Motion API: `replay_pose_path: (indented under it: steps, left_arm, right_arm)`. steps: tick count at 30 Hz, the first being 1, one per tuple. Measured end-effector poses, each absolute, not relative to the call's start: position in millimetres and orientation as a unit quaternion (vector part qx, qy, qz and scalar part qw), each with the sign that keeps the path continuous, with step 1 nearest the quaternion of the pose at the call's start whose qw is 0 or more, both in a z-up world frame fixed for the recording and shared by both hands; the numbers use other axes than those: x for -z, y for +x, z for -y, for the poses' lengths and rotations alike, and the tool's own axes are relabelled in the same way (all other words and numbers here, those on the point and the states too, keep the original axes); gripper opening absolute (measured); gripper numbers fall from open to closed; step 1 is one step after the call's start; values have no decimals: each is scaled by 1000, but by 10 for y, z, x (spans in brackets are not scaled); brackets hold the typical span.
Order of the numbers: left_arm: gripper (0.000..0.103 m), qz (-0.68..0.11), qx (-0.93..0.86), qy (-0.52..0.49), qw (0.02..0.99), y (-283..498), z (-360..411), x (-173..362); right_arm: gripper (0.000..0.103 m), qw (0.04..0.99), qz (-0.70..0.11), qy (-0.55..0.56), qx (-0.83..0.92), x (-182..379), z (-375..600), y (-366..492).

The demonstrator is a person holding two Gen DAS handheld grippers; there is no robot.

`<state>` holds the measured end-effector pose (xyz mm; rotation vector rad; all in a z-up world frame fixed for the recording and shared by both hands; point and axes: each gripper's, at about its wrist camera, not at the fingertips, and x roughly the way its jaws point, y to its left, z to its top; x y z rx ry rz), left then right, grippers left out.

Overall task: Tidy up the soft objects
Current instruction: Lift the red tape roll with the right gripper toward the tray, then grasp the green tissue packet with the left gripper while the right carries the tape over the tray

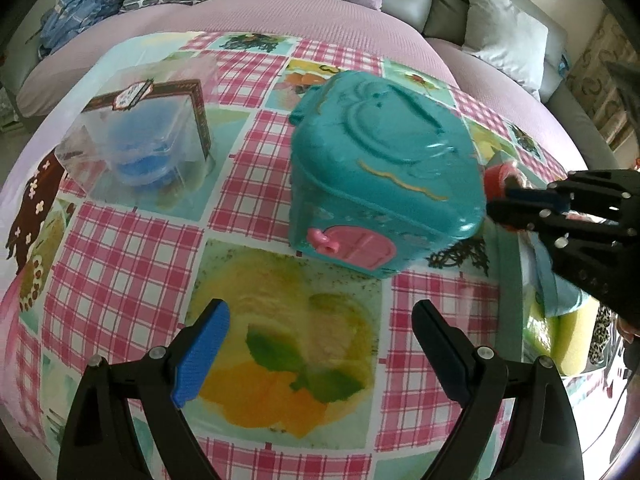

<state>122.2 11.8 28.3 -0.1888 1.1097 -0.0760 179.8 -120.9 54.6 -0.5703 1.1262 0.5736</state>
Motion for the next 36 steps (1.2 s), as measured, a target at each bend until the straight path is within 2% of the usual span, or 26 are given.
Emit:
replay_pose_path:
  steps: [14,16,23,36]
  left_arm:
    - [93,-511,75,-41,855,1096,273,-574]
    - [88,-510,94,-32,855,1105,399,-608]
    - [88,-506,162,-17,847,1240,861,-638]
    - [87,-491,96,-26,865,1618,922,-599]
  right_arm:
    - [11,851,-463,-135,-207,-1190,1920,1408]
    - [11,860,-455,-123,-198,-1260,2023,1337]
    - [11,877,-436,-98,-176,-1392,2277,1156]
    - [11,892,-419,-72,-155,-1449,2599,980]
